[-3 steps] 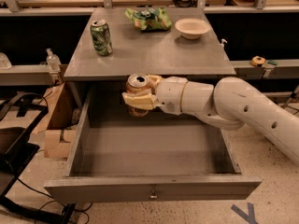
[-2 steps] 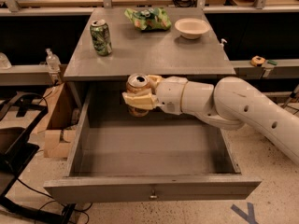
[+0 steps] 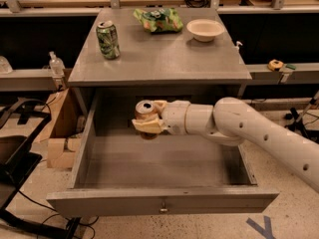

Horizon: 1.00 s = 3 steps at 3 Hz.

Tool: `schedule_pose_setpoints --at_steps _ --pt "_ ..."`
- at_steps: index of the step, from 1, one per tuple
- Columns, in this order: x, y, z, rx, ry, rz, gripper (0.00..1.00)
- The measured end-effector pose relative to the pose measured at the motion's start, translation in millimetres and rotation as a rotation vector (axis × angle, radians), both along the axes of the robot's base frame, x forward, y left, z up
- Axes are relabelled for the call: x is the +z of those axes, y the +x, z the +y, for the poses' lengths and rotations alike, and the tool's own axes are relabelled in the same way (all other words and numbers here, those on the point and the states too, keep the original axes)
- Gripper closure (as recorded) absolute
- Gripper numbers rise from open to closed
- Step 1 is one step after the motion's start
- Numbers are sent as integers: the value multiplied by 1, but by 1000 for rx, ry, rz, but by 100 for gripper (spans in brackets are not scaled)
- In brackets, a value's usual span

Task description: Place orange can into top drawer

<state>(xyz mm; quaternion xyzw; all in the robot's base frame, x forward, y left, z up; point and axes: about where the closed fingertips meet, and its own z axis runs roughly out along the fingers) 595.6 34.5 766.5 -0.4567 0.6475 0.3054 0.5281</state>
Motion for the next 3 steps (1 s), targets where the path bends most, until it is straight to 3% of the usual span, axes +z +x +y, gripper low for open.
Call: schedule_pose_setpoints --at_steps 1,2,3 --pt "-47 6 1 27 -26 25 100" --pt "-88 10 6 40 -7 51 100" --pt "-129 6 26 63 49 91 100"
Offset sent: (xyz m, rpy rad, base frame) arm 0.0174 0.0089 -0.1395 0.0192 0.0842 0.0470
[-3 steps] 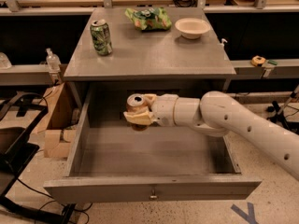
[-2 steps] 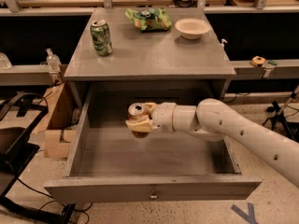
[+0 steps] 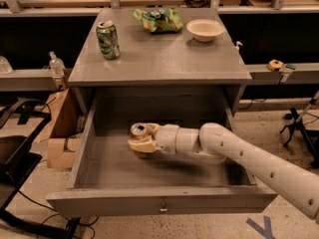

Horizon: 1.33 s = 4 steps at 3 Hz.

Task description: Place orange can into top drawer

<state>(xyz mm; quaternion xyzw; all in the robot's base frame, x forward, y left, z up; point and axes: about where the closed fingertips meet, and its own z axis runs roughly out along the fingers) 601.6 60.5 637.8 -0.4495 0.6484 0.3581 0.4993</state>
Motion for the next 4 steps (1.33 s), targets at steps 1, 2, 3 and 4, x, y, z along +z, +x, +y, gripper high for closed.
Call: schedule_pose_setpoints --at_steps 1,2,3,4 --pt "6 0 1 1 2 2 83" --pt "8 0 2 2 2 2 51" --pt "8 -1 2 3 2 2 28" --pt "8 -1 2 3 2 2 5"
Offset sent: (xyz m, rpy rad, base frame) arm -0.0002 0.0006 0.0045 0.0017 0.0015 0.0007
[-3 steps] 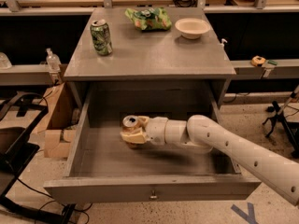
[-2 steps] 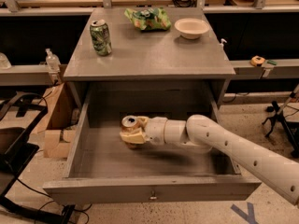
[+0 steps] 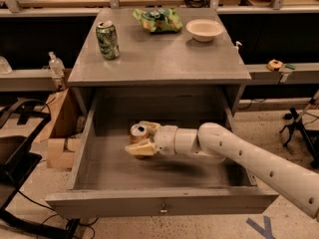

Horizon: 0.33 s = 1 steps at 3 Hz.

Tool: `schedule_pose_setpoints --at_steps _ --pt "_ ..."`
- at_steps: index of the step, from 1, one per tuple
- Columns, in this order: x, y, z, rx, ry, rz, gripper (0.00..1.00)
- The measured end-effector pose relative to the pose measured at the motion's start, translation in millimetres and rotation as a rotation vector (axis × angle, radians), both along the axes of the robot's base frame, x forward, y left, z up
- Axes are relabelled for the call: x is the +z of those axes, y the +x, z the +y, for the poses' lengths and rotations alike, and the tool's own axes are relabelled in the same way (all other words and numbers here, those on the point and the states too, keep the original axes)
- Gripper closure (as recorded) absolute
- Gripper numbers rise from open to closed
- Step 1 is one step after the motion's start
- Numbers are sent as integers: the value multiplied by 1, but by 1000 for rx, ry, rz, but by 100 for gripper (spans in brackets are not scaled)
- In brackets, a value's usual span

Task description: Place orange can into top drawer

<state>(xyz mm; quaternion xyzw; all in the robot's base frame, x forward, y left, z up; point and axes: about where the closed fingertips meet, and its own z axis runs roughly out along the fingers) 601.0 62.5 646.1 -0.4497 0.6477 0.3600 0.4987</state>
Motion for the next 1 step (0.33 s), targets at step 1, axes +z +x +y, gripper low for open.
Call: schedule_pose_setpoints --at_steps 1 --pt "0 0 1 2 0 0 0"
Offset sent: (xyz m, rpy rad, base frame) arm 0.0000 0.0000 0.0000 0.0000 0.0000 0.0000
